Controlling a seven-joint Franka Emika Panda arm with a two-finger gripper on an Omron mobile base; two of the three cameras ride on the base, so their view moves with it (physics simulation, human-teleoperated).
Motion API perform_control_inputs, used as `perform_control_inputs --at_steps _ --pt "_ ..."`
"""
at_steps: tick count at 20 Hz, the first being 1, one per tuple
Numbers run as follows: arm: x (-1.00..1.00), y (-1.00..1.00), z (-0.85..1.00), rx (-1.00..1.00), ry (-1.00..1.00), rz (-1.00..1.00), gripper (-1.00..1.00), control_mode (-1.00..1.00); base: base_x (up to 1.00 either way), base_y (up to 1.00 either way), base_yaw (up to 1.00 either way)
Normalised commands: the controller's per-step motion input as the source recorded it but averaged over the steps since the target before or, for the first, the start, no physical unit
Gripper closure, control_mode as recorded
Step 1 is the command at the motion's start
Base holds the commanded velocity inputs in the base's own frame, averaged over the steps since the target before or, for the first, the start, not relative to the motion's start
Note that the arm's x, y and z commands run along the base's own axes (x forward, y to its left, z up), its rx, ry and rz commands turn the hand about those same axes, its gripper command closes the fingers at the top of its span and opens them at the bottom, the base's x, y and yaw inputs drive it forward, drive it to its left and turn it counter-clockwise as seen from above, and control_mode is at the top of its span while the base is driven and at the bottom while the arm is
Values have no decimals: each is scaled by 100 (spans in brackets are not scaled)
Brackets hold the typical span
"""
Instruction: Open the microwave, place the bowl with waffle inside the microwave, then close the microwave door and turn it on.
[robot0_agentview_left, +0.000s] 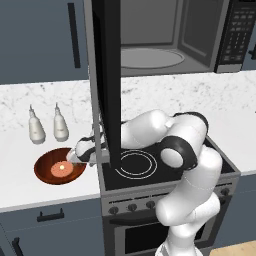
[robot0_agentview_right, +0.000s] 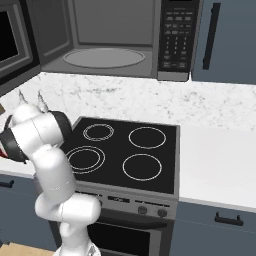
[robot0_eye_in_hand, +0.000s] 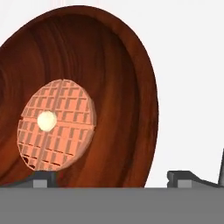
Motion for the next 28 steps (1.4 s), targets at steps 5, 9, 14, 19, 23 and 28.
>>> perform_control_inputs --at_steps 5,9,14,19,23,28 --pt "39 29 -21 0 0 -10 -100 -100 0 0 0" --pt "31 27 -17 0 0 -9 100 -100 0 0 0" --pt "25 20 -8 0 0 -9 100 -100 0 0 0" --pt "2 0 0 0 1 -1 100 -100 0 0 0" --pt "0 -7 5 0 0 -1 100 -100 0 0 0" --pt "0 -80 38 0 0 -3 100 -100 0 0 0"
